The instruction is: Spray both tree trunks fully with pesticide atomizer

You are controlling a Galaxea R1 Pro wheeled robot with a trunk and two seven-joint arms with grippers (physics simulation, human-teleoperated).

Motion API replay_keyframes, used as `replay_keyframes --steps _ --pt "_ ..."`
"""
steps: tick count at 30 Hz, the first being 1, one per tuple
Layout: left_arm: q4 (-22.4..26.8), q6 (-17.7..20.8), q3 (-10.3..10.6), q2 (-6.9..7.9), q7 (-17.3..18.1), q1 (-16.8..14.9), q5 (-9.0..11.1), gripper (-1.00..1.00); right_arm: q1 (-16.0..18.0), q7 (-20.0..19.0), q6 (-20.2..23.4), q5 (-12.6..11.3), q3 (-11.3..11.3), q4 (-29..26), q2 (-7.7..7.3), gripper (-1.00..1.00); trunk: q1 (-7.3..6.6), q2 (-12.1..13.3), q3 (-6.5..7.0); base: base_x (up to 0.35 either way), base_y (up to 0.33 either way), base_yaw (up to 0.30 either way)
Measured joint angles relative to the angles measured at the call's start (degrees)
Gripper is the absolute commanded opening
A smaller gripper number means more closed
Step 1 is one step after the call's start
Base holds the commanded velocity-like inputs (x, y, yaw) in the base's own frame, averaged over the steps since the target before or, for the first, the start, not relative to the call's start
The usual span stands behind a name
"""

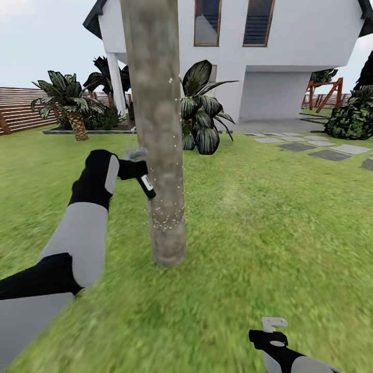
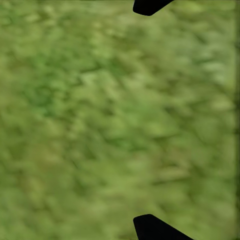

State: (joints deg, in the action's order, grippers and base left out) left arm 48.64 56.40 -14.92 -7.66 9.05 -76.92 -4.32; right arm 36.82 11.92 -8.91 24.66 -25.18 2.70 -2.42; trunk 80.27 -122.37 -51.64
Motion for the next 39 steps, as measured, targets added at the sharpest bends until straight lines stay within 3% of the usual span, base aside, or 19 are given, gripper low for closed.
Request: replay_keyframes --steps 3,6,8,17,26,39 --pt "-5.77 0.08 0.04 0.0 0.05 -6.88 0.09 -1.0 0.0 0.0 0.0 0.0 0.0 0.0 0.0 1.0 0.0 0.0 0.01 0.0 0.0 0.0" --pt "-8.46 0.13 0.07 0.01 0.04 -11.04 -0.09 -1.0 0.0 0.0 0.0 0.0 0.0 0.0 0.0 1.0 0.0 0.0 0.0 0.0 0.0 0.0" --pt "-11.04 0.18 0.02 0.0 0.09 -16.05 0.25 -1.0 0.0 0.0 0.0 0.0 0.0 0.0 0.0 1.0 -0.02 -0.01 0.01 0.0 0.0 0.0" --pt "-13.08 0.28 -0.08 0.03 0.07 -25.13 -0.1 -1.0 0.0 0.0 0.01 0.0 0.01 0.0 0.0 1.0 0.0 0.0 0.0 0.0 0.0 0.0" --pt "-13.34 0.39 -0.2 0.05 0.05 -29.22 -0.23 -1.0 0.0 0.0 0.0 0.0 0.01 0.0 0.0 1.0 0.0 0.0 0.0 0.0 0.0 0.0" --pt "-12.57 0.37 -0.59 0.01 0.05 -29.63 -0.21 -1.0 0.0 0.0 0.03 0.0 0.01 0.0 0.0 1.0 0.03 0.0 -0.01 -0.068 0.0 0.0"
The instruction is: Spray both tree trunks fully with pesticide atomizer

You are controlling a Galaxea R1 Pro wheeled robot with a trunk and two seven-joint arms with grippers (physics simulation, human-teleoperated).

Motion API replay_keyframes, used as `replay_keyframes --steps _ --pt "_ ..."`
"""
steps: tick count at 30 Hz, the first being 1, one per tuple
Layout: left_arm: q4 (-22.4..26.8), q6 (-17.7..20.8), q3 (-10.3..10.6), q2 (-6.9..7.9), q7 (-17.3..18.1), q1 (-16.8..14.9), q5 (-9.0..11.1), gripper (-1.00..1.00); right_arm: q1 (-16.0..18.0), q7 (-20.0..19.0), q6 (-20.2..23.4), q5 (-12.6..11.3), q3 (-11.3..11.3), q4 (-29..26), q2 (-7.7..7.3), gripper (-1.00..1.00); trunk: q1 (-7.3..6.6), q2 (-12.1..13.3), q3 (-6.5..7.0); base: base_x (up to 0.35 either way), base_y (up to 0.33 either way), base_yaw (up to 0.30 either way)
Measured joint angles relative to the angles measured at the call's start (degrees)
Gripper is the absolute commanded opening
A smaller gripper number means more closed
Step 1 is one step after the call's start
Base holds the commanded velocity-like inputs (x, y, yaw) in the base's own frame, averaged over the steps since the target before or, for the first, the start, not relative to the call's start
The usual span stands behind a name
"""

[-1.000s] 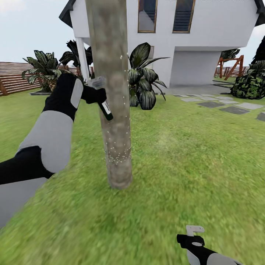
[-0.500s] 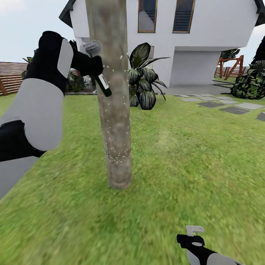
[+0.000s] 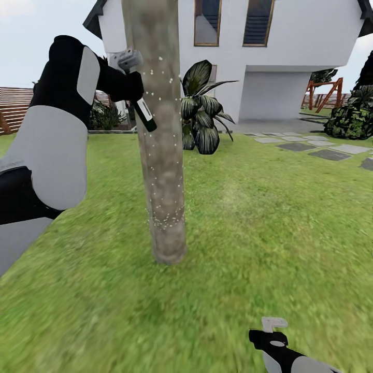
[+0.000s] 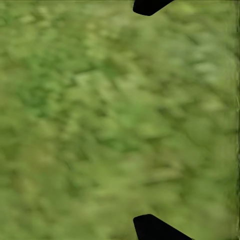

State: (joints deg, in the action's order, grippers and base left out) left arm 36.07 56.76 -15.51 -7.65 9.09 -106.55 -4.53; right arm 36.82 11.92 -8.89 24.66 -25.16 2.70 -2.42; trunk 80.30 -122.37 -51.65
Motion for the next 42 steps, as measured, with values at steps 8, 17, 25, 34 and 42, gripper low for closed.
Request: replay_keyframes --steps 8,17,25,34,42 --pt "-0.59 -0.04 -0.18 -0.23 0.01 0.0 0.04 -1.0 0.0 0.0 -0.02 0.01 -0.01 0.0 -0.03 1.0 -0.02 0.0 0.0 -0.136 0.0 0.0" --pt "-22.61 -6.34 -0.51 -0.37 -0.23 0.08 -0.12 -1.0 0.0 0.0 -0.02 0.01 0.04 0.0 -0.05 1.0 -0.02 0.0 -0.01 -0.007 0.0 0.0" --pt "-33.83 -17.95 -0.34 -0.06 -0.23 0.96 -0.42 -1.0 0.0 0.0 -0.02 0.02 0.03 0.0 -0.06 1.0 -0.02 0.0 0.0 0.0 0.0 0.0" --pt "-34.14 -18.67 -0.05 5.58 -0.25 3.13 -0.66 -1.0 0.0 0.0 -0.02 0.0 0.03 0.0 -0.05 1.0 -0.02 0.0 -0.01 0.0 0.0 0.0" --pt "-34.49 -31.2 0.13 5.75 0.06 15.78 -0.53 -1.0 0.0 0.0 -0.03 0.02 0.06 0.0 -0.04 1.0 -0.01 0.01 -0.02 0.0 0.0 0.0"
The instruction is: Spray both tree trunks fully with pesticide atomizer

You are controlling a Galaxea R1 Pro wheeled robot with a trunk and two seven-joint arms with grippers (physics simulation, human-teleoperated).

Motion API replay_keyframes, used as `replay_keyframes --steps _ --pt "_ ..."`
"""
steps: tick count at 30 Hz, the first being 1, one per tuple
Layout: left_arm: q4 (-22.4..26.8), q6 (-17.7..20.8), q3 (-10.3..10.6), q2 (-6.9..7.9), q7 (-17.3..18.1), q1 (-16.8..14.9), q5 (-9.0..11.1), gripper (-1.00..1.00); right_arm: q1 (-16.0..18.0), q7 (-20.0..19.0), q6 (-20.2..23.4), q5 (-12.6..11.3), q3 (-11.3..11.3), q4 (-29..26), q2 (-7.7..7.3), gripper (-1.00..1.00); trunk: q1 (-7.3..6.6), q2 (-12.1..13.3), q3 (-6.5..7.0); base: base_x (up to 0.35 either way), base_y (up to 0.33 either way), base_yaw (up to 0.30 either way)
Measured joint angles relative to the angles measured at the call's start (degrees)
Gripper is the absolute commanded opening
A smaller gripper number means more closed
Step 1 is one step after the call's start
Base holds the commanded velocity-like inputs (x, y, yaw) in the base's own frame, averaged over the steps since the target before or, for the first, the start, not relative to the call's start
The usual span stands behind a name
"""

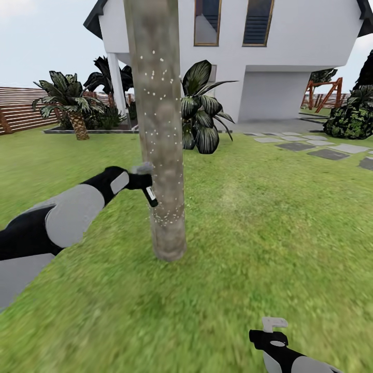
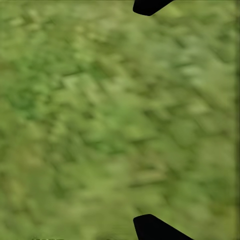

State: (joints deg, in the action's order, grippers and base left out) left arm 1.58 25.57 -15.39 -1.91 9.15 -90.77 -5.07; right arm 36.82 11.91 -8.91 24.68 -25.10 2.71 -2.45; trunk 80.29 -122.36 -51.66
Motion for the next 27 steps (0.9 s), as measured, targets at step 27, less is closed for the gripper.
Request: replay_keyframes --steps 27 --pt "0.43 -34.72 -0.32 -2.53 0.02 35.4 0.14 -1.0 0.0 -0.04 -0.09 -0.06 -0.03 0.0 0.13 1.0 -0.02 -0.01 0.01 0.006 0.054 0.0"
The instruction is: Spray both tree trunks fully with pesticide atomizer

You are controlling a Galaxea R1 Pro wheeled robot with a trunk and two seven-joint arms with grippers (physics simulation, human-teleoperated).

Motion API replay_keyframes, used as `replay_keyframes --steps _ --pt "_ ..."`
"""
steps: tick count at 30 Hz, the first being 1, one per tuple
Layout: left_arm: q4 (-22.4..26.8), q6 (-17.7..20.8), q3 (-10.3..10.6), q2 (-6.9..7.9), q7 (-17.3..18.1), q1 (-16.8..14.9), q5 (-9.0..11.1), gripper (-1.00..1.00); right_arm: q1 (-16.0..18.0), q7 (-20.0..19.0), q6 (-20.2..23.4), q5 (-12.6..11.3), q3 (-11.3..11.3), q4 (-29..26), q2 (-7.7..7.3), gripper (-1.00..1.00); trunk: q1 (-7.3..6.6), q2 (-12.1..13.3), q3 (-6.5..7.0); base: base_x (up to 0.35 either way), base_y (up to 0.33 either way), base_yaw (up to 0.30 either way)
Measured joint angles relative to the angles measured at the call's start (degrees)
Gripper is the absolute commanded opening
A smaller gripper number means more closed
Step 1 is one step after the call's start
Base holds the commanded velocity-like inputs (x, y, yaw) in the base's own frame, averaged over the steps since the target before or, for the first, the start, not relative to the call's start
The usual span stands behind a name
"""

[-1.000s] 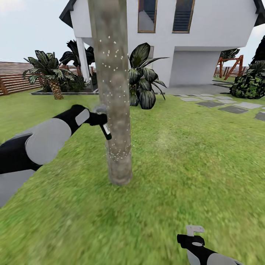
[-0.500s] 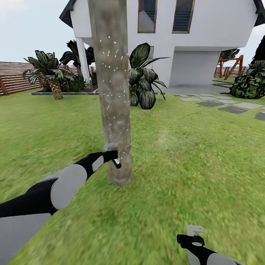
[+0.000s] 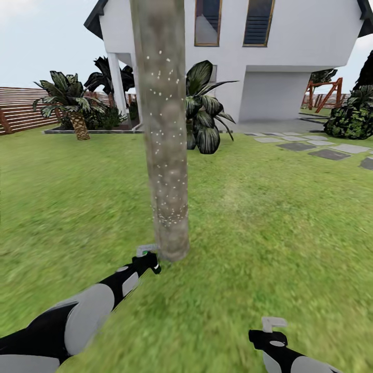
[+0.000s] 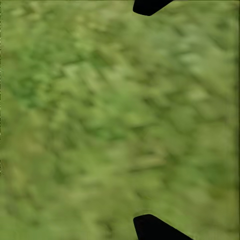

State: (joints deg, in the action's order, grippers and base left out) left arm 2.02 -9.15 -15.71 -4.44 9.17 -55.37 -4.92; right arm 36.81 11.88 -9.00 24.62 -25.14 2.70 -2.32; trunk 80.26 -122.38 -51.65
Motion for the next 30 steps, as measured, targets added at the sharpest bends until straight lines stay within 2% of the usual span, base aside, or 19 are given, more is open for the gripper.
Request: replay_keyframes --steps 3,8,20,24,26,28,30 --pt "0.02 0.0 -0.03 1.63 -0.03 0.07 0.05 -1.0 0.0 0.0 0.03 -0.01 -0.02 0.0 0.0 1.0 0.0 0.0 0.0 0.102 0.328 0.0" --pt "0.03 0.07 0.03 2.87 -0.01 0.11 -0.01 -1.0 0.0 -0.01 0.08 -0.03 -0.03 0.06 0.07 1.0 0.0 0.0 0.0 0.062 0.339 0.0" --pt "0.09 0.09 0.08 3.03 0.19 0.11 -0.04 -1.0 0.0 -0.01 0.09 -0.05 -0.04 0.07 0.22 1.0 -0.01 0.0 0.0 0.121 0.349 0.0" --pt "0.1 0.02 0.14 3.03 2.83 0.11 -0.16 -1.0 -0.01 -0.01 0.09 -0.06 -0.05 0.07 0.28 1.0 0.0 0.0 0.0 0.108 0.35 -0.075" --pt "0.09 0.05 0.23 3.02 5.78 0.1 -1.36 -1.0 -0.01 -0.01 0.08 -0.06 -0.05 0.08 0.31 1.0 0.0 0.0 0.0 0.091 0.35 -0.232" --pt "0.09 0.11 0.25 3.02 7.27 0.1 -3.83 -1.0 -0.01 -0.01 0.07 -0.06 -0.05 0.08 0.32 1.0 0.0 0.0 0.0 0.088 0.35 -0.265" --pt "0.08 0.31 0.3 3.02 8.3 0.1 -7.87 -1.0 -0.01 -0.01 0.07 -0.06 -0.05 0.08 0.33 1.0 0.0 0.0 0.0 0.086 0.35 -0.286"
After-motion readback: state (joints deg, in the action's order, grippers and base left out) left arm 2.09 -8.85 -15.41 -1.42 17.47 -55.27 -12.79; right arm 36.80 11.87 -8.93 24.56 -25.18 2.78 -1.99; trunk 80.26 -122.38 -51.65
